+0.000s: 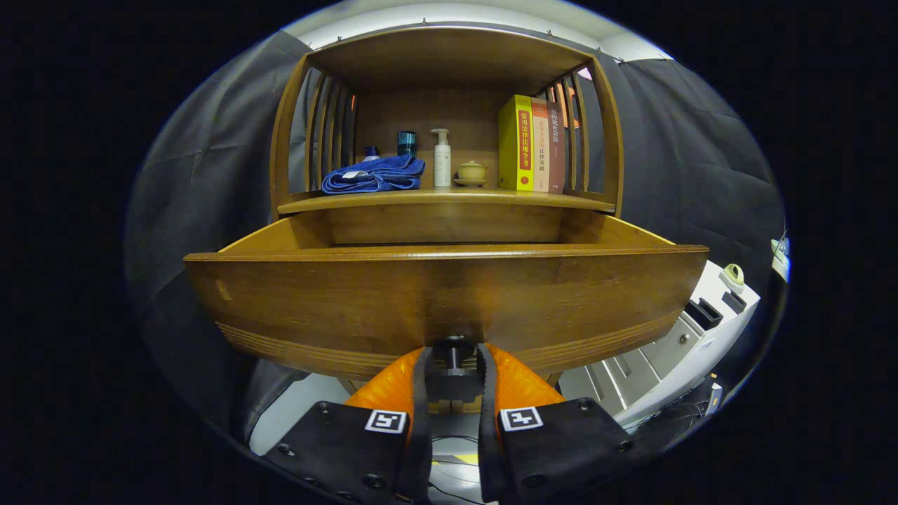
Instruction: Pull open the drawer, take out the items inside it, and place them on the countertop above the cabinet.
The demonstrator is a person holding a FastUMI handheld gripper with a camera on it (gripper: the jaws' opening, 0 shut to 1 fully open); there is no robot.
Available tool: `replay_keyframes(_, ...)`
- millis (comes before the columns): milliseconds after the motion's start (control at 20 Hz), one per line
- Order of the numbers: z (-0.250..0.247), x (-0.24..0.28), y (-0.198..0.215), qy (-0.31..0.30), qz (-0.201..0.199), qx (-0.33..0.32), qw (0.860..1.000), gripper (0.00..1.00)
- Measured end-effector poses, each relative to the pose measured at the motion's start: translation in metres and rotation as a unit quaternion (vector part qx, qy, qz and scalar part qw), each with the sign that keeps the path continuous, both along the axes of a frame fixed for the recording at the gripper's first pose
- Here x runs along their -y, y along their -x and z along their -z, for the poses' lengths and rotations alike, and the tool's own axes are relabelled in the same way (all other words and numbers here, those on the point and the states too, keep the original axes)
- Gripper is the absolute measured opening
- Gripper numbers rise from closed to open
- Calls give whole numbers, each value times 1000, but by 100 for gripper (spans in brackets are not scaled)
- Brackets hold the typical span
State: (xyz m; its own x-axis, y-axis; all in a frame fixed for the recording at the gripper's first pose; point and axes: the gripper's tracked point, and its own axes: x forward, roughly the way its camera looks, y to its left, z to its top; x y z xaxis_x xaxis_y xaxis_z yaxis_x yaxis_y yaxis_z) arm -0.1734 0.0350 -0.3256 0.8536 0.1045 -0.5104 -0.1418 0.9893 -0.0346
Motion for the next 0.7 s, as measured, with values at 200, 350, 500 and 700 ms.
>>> replay_keyframes(200, -2, 3, 12, 5, 4, -5, 1000, 35)
replay_keyframes(350, -4, 6, 23, 4, 7, -5, 1000, 35)
replay_keyframes(500, -4, 7, 30, 8, 8, -9, 1000, 35)
replay_keyframes(700, -6, 10, 39, 11, 11, -8, 1000, 35)
